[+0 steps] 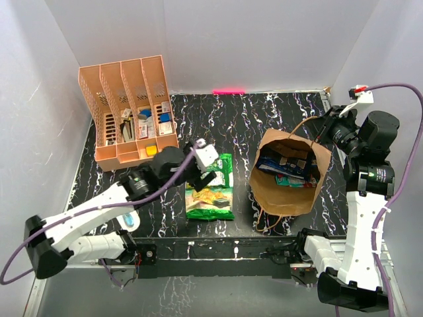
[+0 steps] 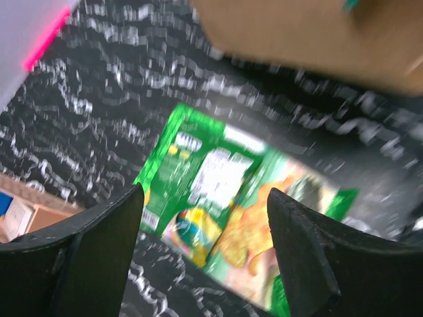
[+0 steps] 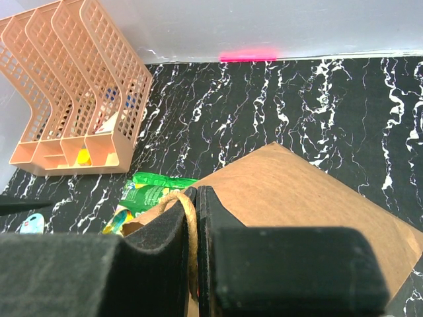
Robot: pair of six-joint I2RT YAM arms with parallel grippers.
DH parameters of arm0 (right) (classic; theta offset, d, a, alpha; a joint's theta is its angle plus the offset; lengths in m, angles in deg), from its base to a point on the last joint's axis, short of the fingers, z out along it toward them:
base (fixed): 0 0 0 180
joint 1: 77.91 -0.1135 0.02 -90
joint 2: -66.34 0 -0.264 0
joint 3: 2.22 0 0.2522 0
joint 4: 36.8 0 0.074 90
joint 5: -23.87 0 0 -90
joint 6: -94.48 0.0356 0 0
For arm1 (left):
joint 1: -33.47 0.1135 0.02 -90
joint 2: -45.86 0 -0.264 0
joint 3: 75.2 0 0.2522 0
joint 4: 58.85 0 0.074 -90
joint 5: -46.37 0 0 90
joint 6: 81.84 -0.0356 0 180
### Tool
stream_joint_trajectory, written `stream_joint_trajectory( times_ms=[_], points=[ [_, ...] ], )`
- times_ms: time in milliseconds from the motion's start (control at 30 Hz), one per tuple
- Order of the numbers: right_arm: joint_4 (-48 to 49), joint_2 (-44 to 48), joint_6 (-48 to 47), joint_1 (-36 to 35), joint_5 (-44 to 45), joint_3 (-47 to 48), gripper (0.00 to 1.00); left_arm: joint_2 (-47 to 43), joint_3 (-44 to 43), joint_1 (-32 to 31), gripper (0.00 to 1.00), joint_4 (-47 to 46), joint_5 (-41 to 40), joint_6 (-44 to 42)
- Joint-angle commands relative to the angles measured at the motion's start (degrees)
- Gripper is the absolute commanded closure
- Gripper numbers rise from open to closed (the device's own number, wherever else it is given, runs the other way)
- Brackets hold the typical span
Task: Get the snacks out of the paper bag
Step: Take out the snack from the paper bag.
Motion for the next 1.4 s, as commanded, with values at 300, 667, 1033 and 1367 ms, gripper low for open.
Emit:
stream_joint_trajectory(
  times_ms=[300,667,1033,1367],
  points=[
    [2.2,0.3,-0.2,-0.3,-2.0,2.7,0.92,12.5,-16.6,-23.6,0.32,-14.0,-3.5,5.1],
    [1.1,-0.3,0.6,-0.3,-3.3,5.7,0.92,38.4,-27.6,-24.8,0.71,-25.5,-8.1,-21.4],
    [-0.3,-0.3,0.7,-0.3,-3.9,6.7,0.92,54.1,-37.6,-17.4,0.83,-34.0,-3.2,-20.3],
    [-0.8,-0.6,0.3,-0.3,-4.0,7.5,0.92,62.4,-48.4,-14.0,0.84,-29.7,2.5,-16.5]
  ],
)
